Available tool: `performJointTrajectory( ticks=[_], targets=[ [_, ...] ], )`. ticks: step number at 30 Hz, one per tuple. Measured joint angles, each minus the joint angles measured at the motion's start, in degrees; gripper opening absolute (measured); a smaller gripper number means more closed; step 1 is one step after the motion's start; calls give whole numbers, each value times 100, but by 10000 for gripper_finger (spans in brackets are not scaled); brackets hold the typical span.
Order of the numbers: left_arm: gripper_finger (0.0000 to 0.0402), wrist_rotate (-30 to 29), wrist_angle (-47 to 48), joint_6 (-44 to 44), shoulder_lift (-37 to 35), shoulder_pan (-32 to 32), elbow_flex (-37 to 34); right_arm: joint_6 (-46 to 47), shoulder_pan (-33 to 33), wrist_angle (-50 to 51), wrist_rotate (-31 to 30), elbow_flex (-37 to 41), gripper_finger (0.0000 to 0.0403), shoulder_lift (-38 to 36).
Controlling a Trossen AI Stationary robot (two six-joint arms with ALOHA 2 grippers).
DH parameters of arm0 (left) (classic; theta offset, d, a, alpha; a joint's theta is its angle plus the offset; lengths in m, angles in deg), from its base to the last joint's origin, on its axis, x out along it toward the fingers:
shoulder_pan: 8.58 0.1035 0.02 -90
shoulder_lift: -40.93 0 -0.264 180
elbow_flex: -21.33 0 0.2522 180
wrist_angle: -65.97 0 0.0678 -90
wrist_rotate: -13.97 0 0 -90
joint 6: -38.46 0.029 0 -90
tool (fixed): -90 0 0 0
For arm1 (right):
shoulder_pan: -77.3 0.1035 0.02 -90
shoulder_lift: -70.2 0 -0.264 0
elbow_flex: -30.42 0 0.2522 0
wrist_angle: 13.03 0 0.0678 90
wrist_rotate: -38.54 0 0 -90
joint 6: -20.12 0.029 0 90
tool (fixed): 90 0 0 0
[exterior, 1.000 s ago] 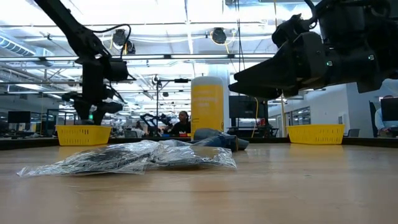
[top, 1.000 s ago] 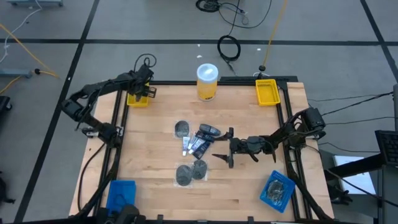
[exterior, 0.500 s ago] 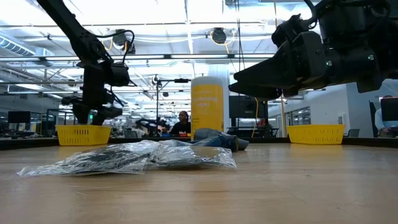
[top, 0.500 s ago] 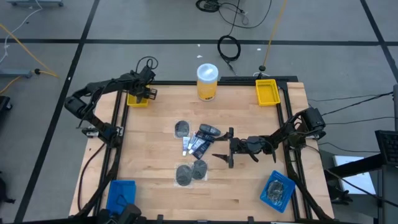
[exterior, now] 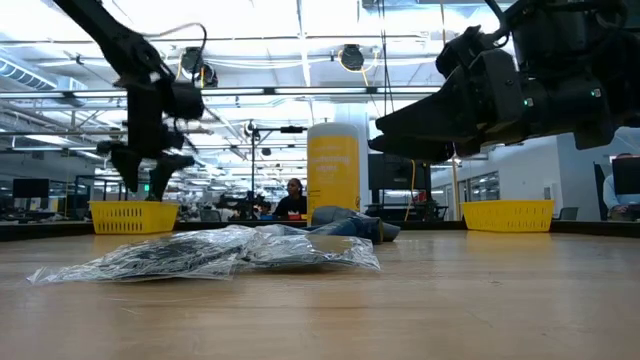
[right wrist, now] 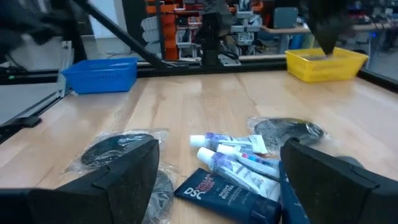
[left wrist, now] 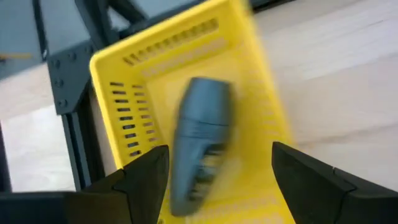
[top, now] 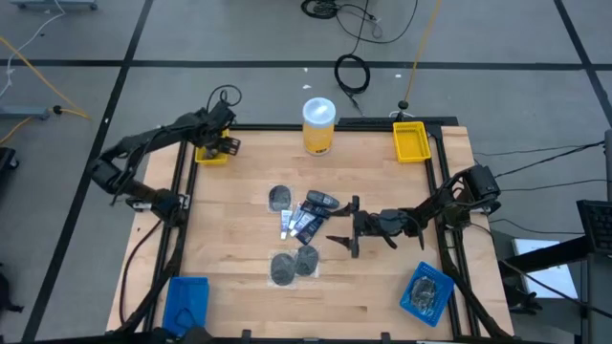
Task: Pick & Place Travel size toiletries
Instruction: Put the white toothpaste into the left blue bin
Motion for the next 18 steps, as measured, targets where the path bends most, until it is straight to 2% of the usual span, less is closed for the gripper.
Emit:
performJointTrajectory(
  ticks=[6, 11, 14, 18],
  targets=[
    [261, 277, -386, 272, -795, -1145, 0, 206, -218, 588, -88, 0, 325, 0],
    [242, 285, -1026, 684, -890, -2513, 0, -838, -316, 1332, 351, 0, 325, -94],
    [233, 282, -1675, 825, -844, -3323, -108, -1368, -306, 2098, 221, 2, 325, -319],
    [225, 287, -2879, 1045, -798, -4263, -602, -432, -240, 2831, -418, -1, 325, -913]
  ],
)
